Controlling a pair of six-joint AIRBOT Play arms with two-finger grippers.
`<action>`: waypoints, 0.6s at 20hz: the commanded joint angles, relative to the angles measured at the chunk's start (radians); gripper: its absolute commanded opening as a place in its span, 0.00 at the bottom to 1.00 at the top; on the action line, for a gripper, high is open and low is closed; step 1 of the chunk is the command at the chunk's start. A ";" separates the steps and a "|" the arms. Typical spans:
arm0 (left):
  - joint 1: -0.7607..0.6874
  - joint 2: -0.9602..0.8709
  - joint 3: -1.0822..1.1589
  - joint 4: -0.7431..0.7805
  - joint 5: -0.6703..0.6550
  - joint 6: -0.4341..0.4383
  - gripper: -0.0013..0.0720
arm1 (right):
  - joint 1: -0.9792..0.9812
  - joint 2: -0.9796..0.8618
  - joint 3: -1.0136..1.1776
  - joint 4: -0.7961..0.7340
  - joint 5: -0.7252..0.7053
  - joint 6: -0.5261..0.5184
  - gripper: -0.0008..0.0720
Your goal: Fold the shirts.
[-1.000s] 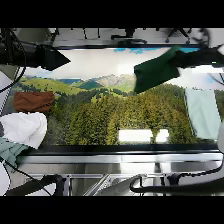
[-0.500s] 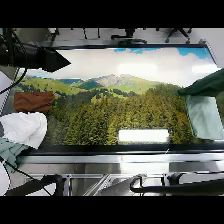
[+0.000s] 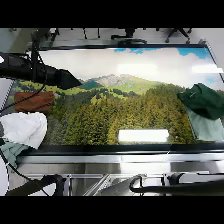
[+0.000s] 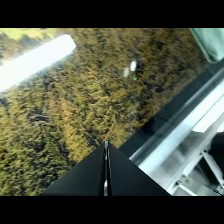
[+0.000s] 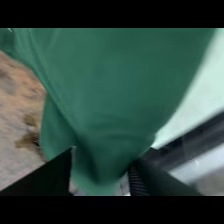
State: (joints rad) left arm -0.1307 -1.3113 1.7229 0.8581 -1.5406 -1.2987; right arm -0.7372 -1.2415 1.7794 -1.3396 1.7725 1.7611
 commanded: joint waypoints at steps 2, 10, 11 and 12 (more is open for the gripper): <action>-0.027 0.001 -0.048 -0.071 -0.005 0.027 0.04 | -0.001 0.006 -0.103 -0.223 0.069 0.042 0.56; -0.080 0.001 -0.036 -0.074 0.021 0.027 0.04 | 0.002 0.005 -0.103 -0.042 -0.050 -0.020 0.06; -0.073 0.001 -0.016 -0.074 0.021 0.027 0.04 | 0.011 0.005 -0.103 0.019 -0.070 -0.021 0.04; -0.063 0.001 0.012 -0.075 0.022 0.027 0.04 | 0.030 0.008 -0.104 0.069 -0.093 -0.023 0.04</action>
State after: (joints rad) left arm -0.2016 -1.3109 1.6958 0.7872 -1.5253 -1.2739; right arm -0.7288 -1.2366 1.6779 -1.4250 1.7489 1.7664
